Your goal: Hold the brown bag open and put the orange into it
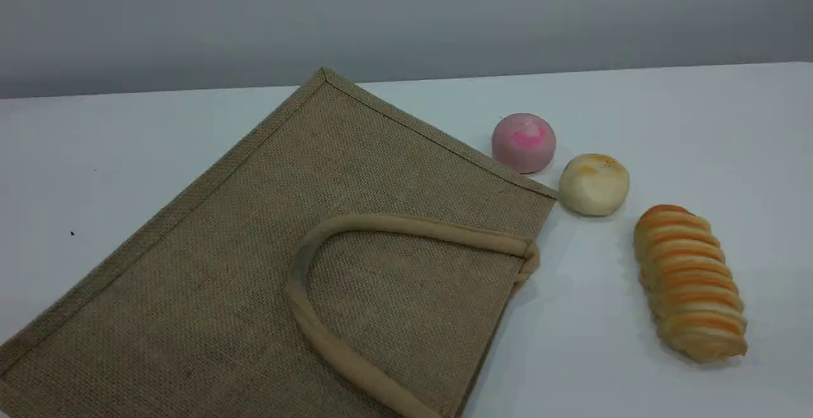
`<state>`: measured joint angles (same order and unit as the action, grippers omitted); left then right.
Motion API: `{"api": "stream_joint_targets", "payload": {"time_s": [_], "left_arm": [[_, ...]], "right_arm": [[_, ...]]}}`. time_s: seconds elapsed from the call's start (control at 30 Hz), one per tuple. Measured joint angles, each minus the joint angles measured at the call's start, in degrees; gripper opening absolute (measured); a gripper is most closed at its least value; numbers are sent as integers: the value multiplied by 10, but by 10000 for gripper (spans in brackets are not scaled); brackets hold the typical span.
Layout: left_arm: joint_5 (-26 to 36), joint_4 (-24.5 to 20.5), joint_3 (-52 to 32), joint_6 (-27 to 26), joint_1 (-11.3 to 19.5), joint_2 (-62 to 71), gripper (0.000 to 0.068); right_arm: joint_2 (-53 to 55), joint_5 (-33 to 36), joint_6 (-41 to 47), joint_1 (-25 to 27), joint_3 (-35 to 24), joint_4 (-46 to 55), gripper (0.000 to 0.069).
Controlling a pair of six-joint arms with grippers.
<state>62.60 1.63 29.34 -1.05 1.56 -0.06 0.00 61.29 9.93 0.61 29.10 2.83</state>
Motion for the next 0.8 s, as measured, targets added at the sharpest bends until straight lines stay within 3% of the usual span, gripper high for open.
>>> {"api": "stream_joint_targets", "payload": {"time_s": [0.8], "left_arm": [[0,-1,0,1,-8,1,451]], "right_arm": [[0,0,0,0,0,0,491]]}}
